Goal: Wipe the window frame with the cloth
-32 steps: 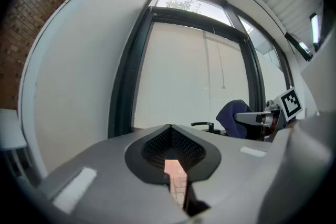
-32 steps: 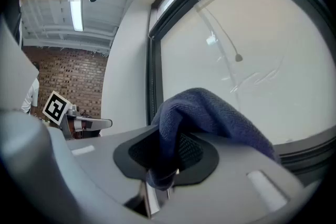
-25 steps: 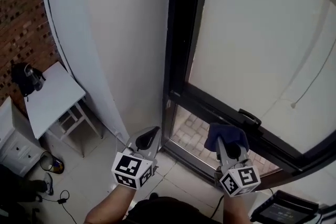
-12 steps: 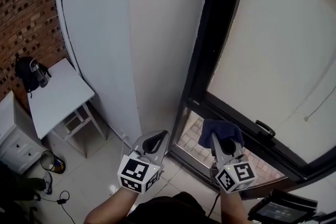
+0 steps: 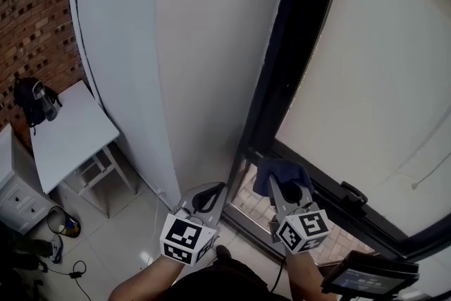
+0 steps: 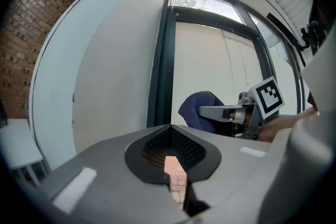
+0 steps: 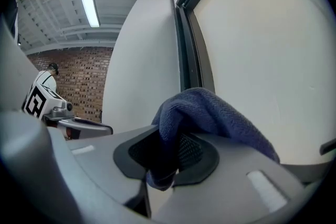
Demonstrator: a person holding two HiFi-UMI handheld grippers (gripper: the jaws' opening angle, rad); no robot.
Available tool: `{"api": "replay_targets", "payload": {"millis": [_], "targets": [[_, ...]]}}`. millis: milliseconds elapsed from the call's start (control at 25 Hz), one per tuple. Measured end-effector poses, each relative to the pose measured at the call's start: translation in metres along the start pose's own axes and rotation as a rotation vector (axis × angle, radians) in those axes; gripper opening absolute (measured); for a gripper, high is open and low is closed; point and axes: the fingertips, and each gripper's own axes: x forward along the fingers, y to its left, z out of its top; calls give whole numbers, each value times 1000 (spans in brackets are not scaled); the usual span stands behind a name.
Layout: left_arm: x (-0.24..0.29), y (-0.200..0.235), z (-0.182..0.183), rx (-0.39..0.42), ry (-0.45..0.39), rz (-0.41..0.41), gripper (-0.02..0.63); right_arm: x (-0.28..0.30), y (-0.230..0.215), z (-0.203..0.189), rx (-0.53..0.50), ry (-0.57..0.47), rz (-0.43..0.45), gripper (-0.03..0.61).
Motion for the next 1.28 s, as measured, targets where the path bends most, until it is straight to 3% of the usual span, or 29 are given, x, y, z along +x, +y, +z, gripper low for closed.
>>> {"api": "replay_targets", "payload": {"millis": [240,760,1280], "targets": [[29,12,3,6,7,18,-6,35,-18,0,-20,7,28,67],[84,25,-57,1,119,21,-6,96,-52,-100,12,196,3,67],[102,26,-63,12,143,19,-6,111,-59,-102,8,181,-11,67]]}}
